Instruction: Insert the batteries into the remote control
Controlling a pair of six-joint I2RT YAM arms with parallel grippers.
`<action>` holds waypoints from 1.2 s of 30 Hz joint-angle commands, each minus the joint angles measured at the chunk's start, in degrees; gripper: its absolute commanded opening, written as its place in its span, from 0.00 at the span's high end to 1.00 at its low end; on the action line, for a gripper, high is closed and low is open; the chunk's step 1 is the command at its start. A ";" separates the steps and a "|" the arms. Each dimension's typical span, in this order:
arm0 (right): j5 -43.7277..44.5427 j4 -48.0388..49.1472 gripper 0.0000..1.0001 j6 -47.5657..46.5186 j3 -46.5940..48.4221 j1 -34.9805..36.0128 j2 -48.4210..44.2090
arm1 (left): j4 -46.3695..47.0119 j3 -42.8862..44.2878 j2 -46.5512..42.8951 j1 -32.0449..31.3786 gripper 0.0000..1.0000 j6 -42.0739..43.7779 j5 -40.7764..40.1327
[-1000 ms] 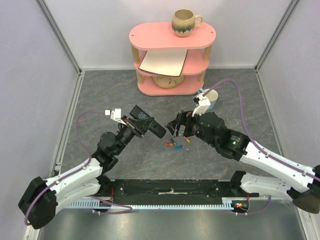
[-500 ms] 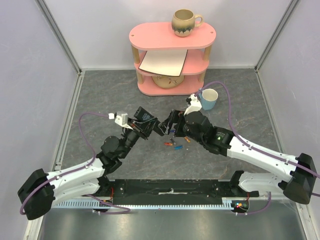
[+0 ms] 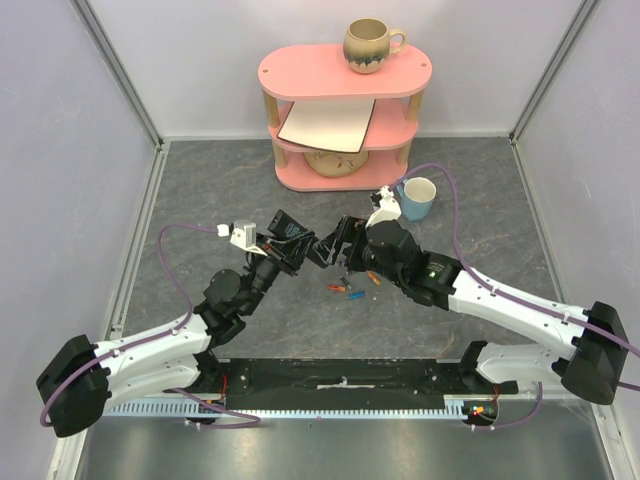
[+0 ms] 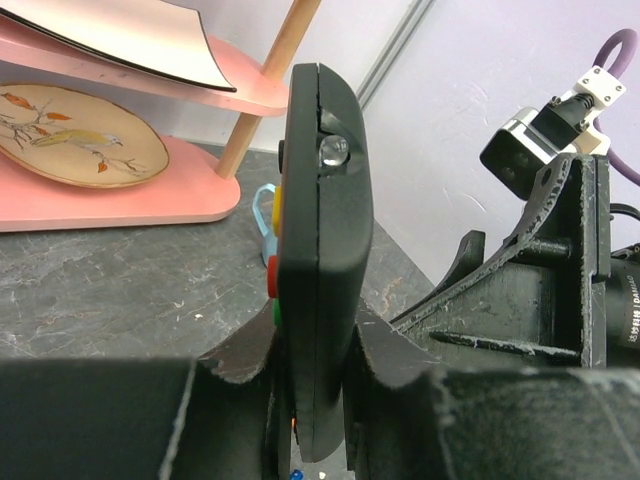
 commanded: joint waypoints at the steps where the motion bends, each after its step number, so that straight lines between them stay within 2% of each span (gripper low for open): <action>1: 1.69 3.69 0.08 2.87 -0.50 -0.60 0.07 | 2.93 2.29 -0.39 -0.94 0.98 1.67 -1.01; 8: 0.90 4.40 0.09 3.31 -0.15 -0.77 2.08 | 2.93 2.20 0.31 -2.08 0.98 2.11 -1.88; 12: 3.00 3.00 0.08 2.17 -2.60 -0.86 0.25 | -3.90 2.55 0.57 -2.52 0.98 1.50 -8.54; 18: 5.99 0.89 0.05 -1.78 -7.70 -0.86 -4.41 | -12.97 1.85 1.10 -2.79 0.98 -7.89 -16.73; 20: 6.79 -0.43 0.04 -2.84 -8.58 -0.86 -5.47 | -17.71 2.20 1.10 -2.79 0.98 -10.97 -17.96; 21: 7.05 -0.69 0.04 -3.54 -8.76 -0.86 -5.73 | -20.25 3.59 1.01 -2.70 0.98 -15.16 -19.54; 24: 7.76 -2.71 0.02 -6.00 -8.68 -0.77 -6.35 | -35.87 8.85 1.19 -2.79 0.98 -24.21 -22.71; 25: 7.85 -2.89 0.02 -6.96 -8.59 -0.86 -6.44 | -41.49 10.18 1.28 -2.79 0.98 -25.21 -22.80; 26: 7.93 -3.07 0.02 -7.15 -8.67 -0.86 -6.53 | -43.20 11.15 1.28 -2.70 0.98 -25.75 -22.54; 27: 8.11 -3.24 0.02 -7.41 -8.85 -0.77 -6.70 | -42.78 10.64 0.75 -2.70 0.98 -25.75 -21.93; 29: 8.72 -3.25 0.02 -6.80 -9.72 -0.95 -7.32 | -34.55 7.23 -2.93 -2.70 0.98 -25.31 -19.74; 30: 8.73 -3.16 0.02 -6.54 -9.99 -0.86 -7.40 | -30.60 2.51 -4.68 -2.70 0.98 -23.05 -18.42; 31: 8.20 -2.98 0.02 -6.01 -10.17 -1.21 -7.58 | -24.56 -0.32 -7.22 -2.61 0.98 -20.68 -16.76; 32: 7.94 -2.98 0.02 -5.83 -10.52 -1.39 -7.67 | -14.32 -3.13 -8.38 -2.61 0.98 -18.74 -14.39; 33: 7.50 -2.72 0.02 -5.66 -10.69 -1.65 -7.67 | -11.43 -6.90 -9.17 -2.52 0.98 -18.02 -13.76; 36: 6.53 -2.72 0.02 -5.04 -11.22 -2.18 -7.84 | -15.35 -7.12 -11.38 -2.09 0.98 -19.42 -13.31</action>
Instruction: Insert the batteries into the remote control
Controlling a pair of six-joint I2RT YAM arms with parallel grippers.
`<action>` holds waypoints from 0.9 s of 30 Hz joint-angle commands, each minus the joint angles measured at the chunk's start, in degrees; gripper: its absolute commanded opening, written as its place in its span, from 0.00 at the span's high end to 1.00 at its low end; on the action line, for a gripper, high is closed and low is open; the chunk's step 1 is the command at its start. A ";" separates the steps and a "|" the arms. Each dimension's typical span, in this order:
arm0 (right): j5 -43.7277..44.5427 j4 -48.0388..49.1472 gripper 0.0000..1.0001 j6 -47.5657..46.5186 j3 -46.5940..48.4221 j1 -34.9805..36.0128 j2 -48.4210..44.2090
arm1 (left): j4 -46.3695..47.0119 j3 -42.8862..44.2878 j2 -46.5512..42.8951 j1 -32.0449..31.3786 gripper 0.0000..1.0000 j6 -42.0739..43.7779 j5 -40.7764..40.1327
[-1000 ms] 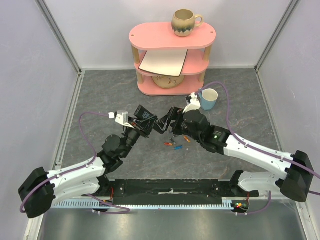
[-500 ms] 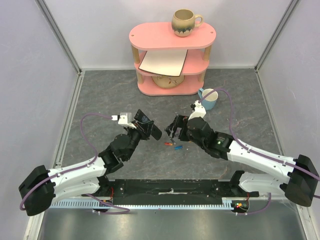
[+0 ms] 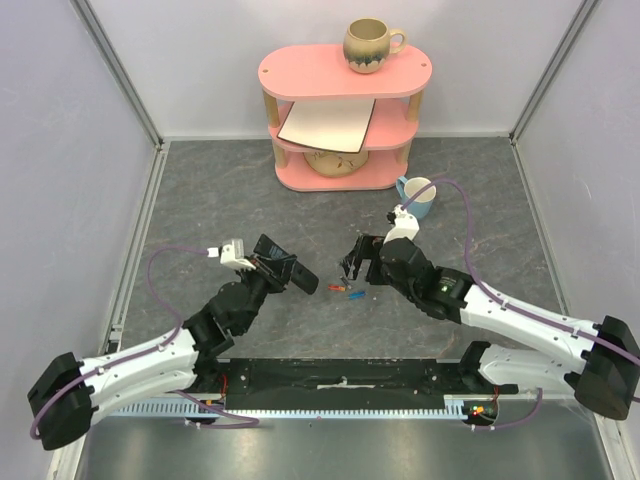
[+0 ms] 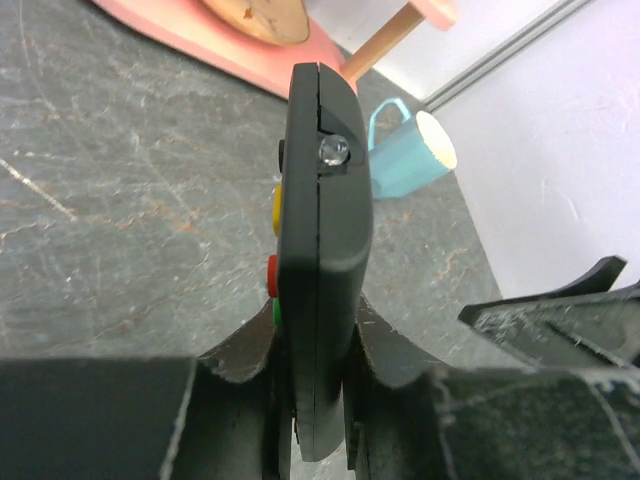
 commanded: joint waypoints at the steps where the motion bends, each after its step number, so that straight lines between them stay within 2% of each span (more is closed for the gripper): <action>1: 0.39 0.30 0.02 0.69 -0.86 -0.95 -1.24 | 7.14 -2.22 -2.33 0.39 0.98 -0.56 1.33; 2: 0.04 0.47 0.02 0.60 -1.04 -0.96 -1.24 | 7.22 -2.66 -2.77 0.39 0.98 -1.08 1.42; 4: -1.01 2.05 0.02 0.16 -1.82 -1.04 -1.16 | 14.04 -5.90 -2.60 0.39 0.98 -1.09 1.86; 5: -1.54 3.10 0.02 -0.19 -2.27 -0.96 -1.07 | 18.69 -9.66 -1.29 0.39 0.98 1.52 3.34; 6: -2.50 5.11 0.02 -0.11 -2.79 -1.13 -1.42 | 29.27 -11.61 -0.23 0.47 0.98 2.42 3.96; 9: -4.79 8.11 0.03 -0.72 -4.64 -1.04 -1.69 | 37.44 -13.65 4.94 0.30 0.98 4.27 4.76; 15: -8.75 8.90 0.05 -1.86 -4.03 -1.04 1.30 | 38.43 -13.65 9.36 0.03 0.98 4.18 0.99; 19: -9.20 11.54 0.07 -2.21 -4.55 -1.04 2.36 | 34.65 -12.95 10.58 -0.23 0.98 4.27 -2.70; 22: -9.46 13.39 0.07 -2.21 -3.77 -1.04 4.73 | 37.10 -13.03 13.13 -0.23 0.98 4.88 -4.64; 27: -12.53 17.87 0.07 -1.60 -1.57 -0.96 10.17 | 43.52 -12.42 18.41 -0.23 0.98 6.55 -2.98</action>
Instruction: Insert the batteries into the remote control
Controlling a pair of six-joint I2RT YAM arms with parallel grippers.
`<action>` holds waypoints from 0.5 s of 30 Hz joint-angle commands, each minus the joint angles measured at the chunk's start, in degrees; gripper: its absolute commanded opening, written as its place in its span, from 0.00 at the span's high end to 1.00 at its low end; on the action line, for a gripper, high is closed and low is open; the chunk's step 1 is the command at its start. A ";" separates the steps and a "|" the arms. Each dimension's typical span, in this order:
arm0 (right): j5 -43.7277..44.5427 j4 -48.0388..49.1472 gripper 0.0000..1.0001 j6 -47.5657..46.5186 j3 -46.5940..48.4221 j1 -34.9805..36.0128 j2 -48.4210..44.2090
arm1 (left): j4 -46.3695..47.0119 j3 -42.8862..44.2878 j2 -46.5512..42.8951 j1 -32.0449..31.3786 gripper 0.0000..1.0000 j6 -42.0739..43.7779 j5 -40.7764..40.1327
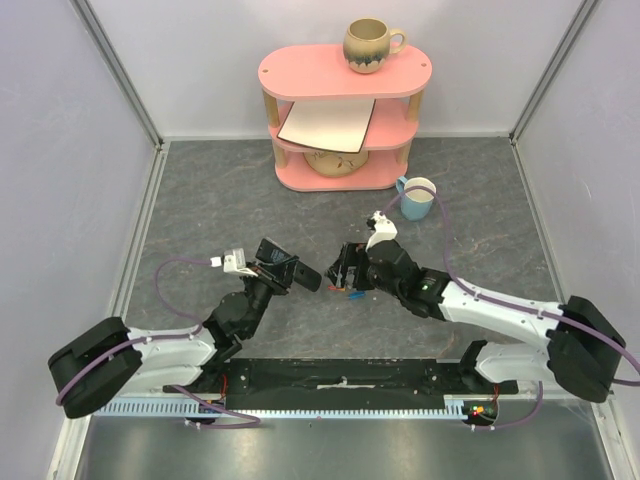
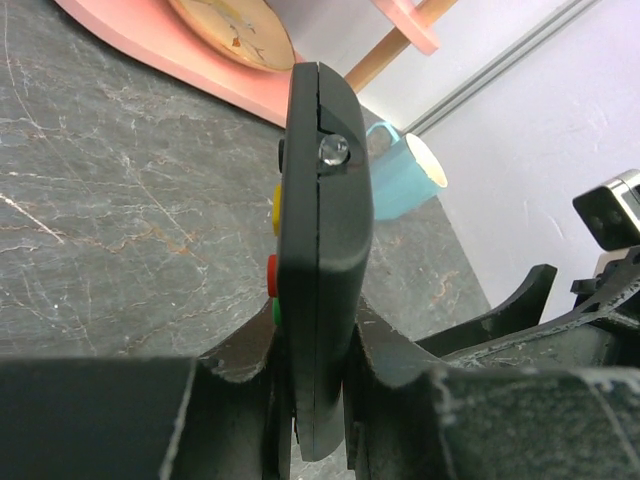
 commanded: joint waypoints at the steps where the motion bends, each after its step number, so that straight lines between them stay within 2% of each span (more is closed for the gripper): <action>1: -2.61 6.09 0.07 0.30 3.52 -0.24 4.10 | 8.90 -1.40 2.67 -0.21 0.98 3.34 -2.36; 7: -6.04 8.73 0.07 2.76 6.08 -0.32 8.77 | 13.82 -1.40 4.26 -0.21 0.98 6.15 -0.08; 15: -6.30 12.07 0.07 5.58 5.29 -0.32 6.48 | 12.51 0.00 1.18 -0.21 0.98 9.32 2.29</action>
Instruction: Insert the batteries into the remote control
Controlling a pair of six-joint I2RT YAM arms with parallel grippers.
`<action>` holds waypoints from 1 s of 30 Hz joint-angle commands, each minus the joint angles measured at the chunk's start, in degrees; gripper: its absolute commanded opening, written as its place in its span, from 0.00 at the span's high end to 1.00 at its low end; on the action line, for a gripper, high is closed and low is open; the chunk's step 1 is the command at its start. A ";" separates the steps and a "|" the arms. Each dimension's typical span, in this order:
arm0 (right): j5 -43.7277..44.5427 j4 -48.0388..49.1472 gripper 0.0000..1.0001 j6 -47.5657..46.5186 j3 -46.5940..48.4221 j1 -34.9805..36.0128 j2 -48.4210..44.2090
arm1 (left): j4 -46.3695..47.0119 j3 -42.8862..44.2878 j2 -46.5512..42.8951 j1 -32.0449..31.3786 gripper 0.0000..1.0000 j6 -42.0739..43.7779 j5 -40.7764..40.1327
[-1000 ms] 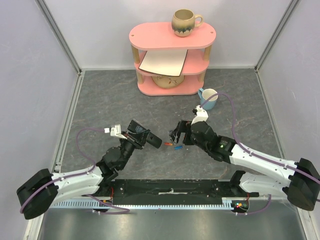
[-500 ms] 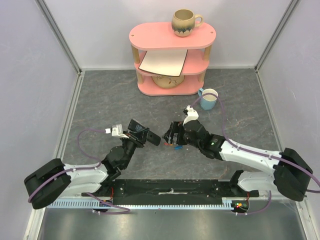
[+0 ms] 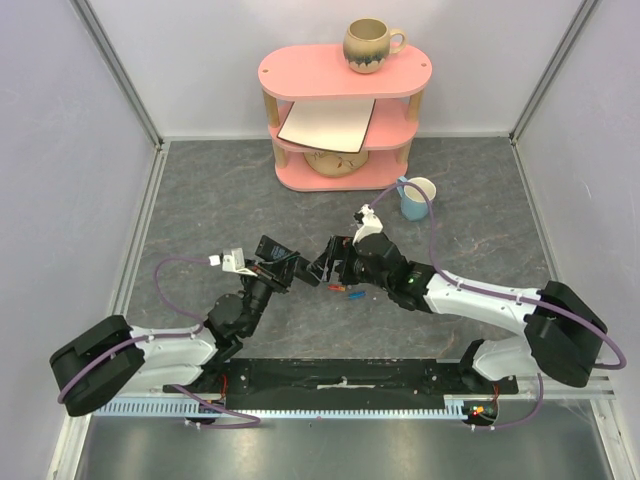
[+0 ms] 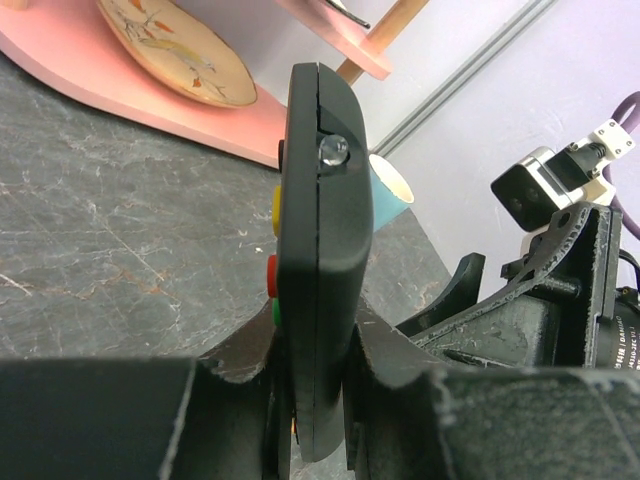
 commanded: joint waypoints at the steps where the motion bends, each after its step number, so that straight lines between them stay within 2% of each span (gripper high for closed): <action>1: -0.23 4.14 0.07 1.86 1.75 -0.30 -2.19 | 4.00 0.09 -1.68 -0.21 0.98 3.83 0.35; 30: -1.99 0.71 0.13 4.23 4.30 -0.30 1.67 | 3.04 2.90 -3.09 -0.82 0.98 7.26 1.94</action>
